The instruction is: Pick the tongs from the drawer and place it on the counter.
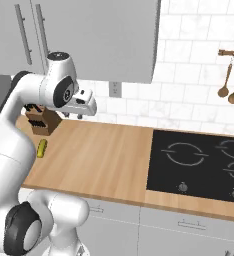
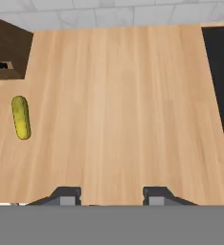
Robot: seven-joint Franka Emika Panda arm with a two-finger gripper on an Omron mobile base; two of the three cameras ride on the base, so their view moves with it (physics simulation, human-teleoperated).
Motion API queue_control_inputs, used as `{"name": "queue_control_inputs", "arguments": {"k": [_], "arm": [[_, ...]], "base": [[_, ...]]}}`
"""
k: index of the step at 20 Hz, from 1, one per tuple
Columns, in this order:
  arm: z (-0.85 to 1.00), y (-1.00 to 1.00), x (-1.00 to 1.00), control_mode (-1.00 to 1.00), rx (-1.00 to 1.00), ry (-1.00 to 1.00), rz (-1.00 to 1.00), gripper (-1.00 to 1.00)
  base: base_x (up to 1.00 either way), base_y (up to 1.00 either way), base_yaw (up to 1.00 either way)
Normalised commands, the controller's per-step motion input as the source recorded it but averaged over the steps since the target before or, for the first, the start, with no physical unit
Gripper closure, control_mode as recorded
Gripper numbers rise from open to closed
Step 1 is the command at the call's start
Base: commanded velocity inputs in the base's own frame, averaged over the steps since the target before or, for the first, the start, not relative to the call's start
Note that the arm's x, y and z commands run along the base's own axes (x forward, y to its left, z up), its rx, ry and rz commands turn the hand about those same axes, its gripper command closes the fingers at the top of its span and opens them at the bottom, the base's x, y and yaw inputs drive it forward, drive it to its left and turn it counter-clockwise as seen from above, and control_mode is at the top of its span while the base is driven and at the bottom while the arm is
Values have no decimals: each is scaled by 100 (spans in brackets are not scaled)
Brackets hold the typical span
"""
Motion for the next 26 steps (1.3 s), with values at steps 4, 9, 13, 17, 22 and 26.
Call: {"name": "queue_control_inputs", "arguments": {"k": [4,9,13,17,22,26], "arm": [[0,4,-55,-100,-1,-14,3,-100],[0,41,-100,-100,-10,-9,20,-100],[0,46,-100,-100,-8,-15,21,-100],[0,71,-97,-100,-16,-8,30,-100],[0,91,-87,-100,-22,-2,34,-100],[0,97,-71,-100,-23,0,35,-100]], "base": [[0,0,0],[0,0,0],[0,0,0],[0,0,0],[0,0,0],[0,0,0]]}}
